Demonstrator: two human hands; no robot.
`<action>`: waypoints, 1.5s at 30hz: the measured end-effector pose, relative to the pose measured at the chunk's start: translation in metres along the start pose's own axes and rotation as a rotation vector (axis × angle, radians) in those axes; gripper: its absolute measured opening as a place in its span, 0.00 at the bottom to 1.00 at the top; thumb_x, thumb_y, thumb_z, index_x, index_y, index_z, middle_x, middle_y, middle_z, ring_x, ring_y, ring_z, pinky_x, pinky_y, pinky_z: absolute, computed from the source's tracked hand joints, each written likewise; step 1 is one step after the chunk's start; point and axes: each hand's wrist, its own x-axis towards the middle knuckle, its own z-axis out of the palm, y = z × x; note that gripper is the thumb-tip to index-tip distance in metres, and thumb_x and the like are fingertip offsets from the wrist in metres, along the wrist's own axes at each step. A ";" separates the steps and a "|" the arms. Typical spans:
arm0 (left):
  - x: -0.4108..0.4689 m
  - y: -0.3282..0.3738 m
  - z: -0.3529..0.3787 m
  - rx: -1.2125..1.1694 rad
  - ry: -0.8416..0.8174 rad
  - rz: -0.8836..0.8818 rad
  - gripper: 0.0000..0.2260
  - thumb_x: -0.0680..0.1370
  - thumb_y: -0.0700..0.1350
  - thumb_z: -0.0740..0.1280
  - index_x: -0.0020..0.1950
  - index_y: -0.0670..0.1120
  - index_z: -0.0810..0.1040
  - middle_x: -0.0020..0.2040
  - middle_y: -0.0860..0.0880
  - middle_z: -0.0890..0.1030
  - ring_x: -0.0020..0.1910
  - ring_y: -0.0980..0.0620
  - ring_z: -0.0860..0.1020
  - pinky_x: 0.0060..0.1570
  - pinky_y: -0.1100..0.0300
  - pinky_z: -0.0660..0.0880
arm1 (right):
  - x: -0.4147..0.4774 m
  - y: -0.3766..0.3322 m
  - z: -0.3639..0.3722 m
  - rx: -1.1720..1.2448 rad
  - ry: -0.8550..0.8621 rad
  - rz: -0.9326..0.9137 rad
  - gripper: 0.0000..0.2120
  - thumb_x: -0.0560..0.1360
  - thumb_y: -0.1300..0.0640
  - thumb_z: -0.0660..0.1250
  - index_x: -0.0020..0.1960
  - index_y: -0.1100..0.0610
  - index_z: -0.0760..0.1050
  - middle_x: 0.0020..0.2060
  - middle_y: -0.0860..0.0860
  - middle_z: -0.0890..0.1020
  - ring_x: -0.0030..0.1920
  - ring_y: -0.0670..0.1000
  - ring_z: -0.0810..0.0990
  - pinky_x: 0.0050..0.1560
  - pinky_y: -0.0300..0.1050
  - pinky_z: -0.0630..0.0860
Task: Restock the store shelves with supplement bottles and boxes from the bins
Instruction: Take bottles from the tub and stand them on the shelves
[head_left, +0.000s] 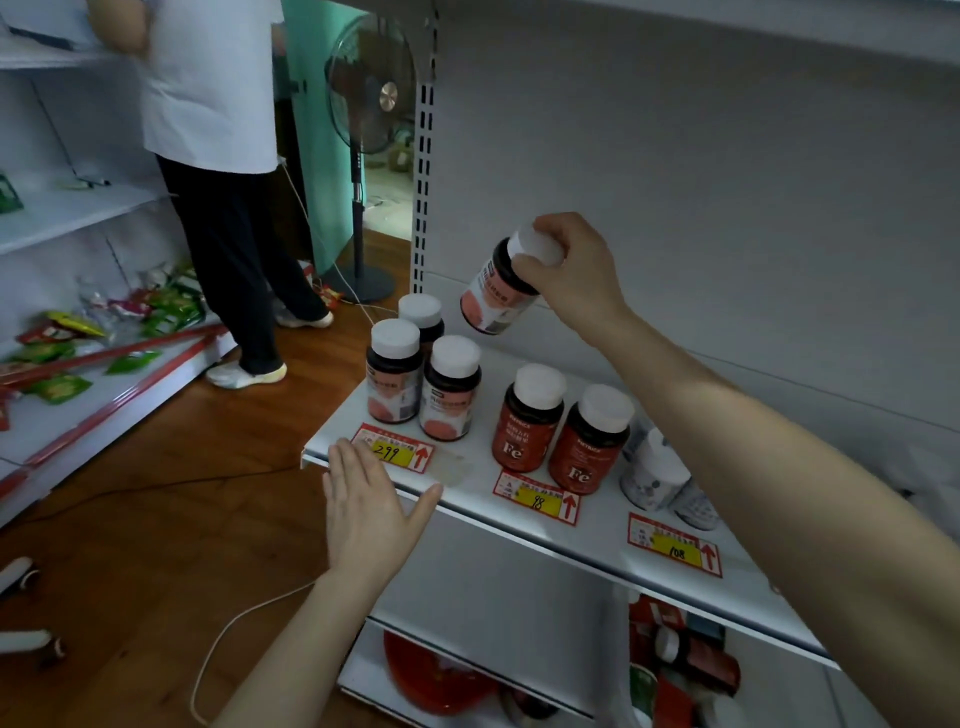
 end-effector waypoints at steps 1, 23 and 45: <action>0.001 -0.002 0.004 0.028 -0.007 -0.001 0.54 0.65 0.76 0.35 0.74 0.33 0.49 0.75 0.34 0.51 0.75 0.39 0.48 0.72 0.49 0.48 | 0.005 0.003 0.006 -0.035 -0.037 -0.006 0.20 0.72 0.61 0.68 0.62 0.61 0.71 0.60 0.52 0.75 0.59 0.49 0.72 0.54 0.35 0.67; 0.005 -0.004 0.018 0.137 -0.089 -0.019 0.44 0.76 0.67 0.42 0.67 0.28 0.66 0.67 0.30 0.67 0.67 0.33 0.66 0.62 0.43 0.61 | 0.023 0.047 0.069 -0.079 -0.559 0.226 0.22 0.69 0.59 0.72 0.62 0.58 0.73 0.62 0.56 0.73 0.61 0.54 0.73 0.62 0.49 0.72; -0.041 0.049 -0.011 -0.055 0.205 0.370 0.27 0.76 0.55 0.55 0.60 0.34 0.76 0.61 0.34 0.75 0.63 0.36 0.73 0.60 0.42 0.69 | -0.031 0.057 -0.027 -0.302 -0.215 0.033 0.13 0.79 0.56 0.57 0.60 0.59 0.75 0.60 0.52 0.78 0.60 0.50 0.74 0.52 0.31 0.64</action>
